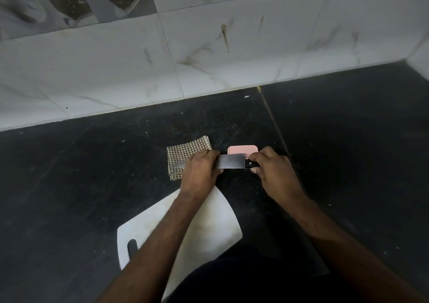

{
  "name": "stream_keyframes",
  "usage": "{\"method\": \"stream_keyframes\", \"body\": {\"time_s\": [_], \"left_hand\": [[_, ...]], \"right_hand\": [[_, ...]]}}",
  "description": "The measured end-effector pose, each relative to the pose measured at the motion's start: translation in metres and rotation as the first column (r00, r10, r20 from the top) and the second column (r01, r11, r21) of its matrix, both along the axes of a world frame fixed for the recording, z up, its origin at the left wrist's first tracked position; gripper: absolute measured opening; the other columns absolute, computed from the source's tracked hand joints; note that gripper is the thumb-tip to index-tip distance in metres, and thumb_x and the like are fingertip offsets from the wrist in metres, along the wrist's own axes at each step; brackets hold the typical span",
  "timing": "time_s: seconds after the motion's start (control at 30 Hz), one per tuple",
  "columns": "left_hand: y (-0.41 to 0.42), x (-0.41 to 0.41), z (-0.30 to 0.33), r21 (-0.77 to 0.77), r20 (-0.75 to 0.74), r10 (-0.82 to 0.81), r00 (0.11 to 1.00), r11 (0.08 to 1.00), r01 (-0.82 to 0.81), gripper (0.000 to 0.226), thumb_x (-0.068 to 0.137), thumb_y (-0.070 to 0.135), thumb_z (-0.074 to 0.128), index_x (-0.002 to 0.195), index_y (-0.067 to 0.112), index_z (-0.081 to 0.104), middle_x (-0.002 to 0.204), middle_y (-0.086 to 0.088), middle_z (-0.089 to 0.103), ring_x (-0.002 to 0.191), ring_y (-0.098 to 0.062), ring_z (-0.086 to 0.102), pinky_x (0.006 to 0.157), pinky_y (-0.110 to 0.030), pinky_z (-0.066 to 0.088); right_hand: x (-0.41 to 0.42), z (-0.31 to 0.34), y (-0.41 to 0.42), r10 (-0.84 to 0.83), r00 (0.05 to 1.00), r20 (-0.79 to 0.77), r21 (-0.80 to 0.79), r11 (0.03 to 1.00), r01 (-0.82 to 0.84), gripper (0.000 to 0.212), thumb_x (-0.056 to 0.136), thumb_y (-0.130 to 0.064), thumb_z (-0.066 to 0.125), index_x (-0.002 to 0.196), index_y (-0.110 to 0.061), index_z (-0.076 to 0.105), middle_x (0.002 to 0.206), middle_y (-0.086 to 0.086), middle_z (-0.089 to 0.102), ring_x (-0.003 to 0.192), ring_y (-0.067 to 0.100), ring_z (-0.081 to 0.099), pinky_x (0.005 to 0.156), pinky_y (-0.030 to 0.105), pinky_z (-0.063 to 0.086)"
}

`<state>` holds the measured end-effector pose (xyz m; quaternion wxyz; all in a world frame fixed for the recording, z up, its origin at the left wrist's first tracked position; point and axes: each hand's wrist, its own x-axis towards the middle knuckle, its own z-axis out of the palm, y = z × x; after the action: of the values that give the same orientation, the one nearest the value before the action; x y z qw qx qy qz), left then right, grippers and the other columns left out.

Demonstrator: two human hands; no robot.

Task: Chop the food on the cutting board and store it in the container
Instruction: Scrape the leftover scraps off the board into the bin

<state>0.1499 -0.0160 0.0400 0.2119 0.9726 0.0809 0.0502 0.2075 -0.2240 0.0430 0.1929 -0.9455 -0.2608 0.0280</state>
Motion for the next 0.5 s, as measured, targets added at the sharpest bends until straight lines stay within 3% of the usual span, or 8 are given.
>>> {"method": "stream_keyframes", "body": {"time_s": [0.2, 0.27, 0.4, 0.5], "left_hand": [[0.0, -0.006, -0.008, 0.013, 0.065, 0.03, 0.997, 0.999, -0.03, 0.043, 0.084, 0.01, 0.078, 0.124, 0.015, 0.066, 0.114, -0.007, 0.065, 0.104, -0.027, 0.058, 0.087, -0.039, 0.048], [0.001, -0.009, -0.005, 0.042, 0.096, 0.012, 0.995, 0.999, -0.016, 0.04, 0.086, 0.007, 0.075, 0.125, 0.013, 0.066, 0.115, -0.007, 0.065, 0.106, -0.028, 0.057, 0.094, -0.043, 0.048], [0.005, -0.023, -0.002, 0.066, 0.075, -0.004, 0.997, 0.998, -0.001, 0.044, 0.09, 0.006, 0.073, 0.132, 0.013, 0.064, 0.131, -0.007, 0.063, 0.122, -0.026, 0.055, 0.113, -0.049, 0.042], [0.013, -0.039, -0.003, 0.014, 0.069, 0.059, 0.996, 0.998, -0.06, 0.057, 0.09, 0.005, 0.072, 0.143, 0.014, 0.055, 0.148, -0.005, 0.053, 0.14, -0.024, 0.046, 0.124, -0.045, 0.029]], "right_hand": [[-0.011, 0.003, 0.001, 0.081, 0.997, -0.014, -0.111, 0.99, -0.082, 0.033, 0.096, -0.027, 0.062, 0.126, -0.022, 0.051, 0.122, 0.0, 0.05, 0.09, 0.022, 0.064, 0.073, 0.035, 0.046], [-0.015, 0.007, 0.004, 0.094, 0.992, -0.087, -0.09, 0.991, -0.102, 0.034, 0.096, -0.034, 0.059, 0.126, -0.025, 0.045, 0.122, -0.002, 0.056, 0.089, 0.023, 0.067, 0.069, 0.036, 0.051], [-0.017, 0.006, 0.014, 0.12, 0.959, -0.255, -0.105, 0.983, -0.151, 0.041, 0.094, -0.052, 0.057, 0.129, -0.032, 0.049, 0.115, -0.005, 0.069, 0.102, 0.022, 0.067, 0.08, 0.042, 0.055], [-0.026, 0.001, 0.027, 0.127, 0.95, -0.284, -0.085, 0.984, -0.157, 0.032, 0.094, -0.048, 0.06, 0.12, -0.029, 0.056, 0.107, -0.006, 0.07, 0.099, 0.022, 0.067, 0.078, 0.038, 0.055]]}}
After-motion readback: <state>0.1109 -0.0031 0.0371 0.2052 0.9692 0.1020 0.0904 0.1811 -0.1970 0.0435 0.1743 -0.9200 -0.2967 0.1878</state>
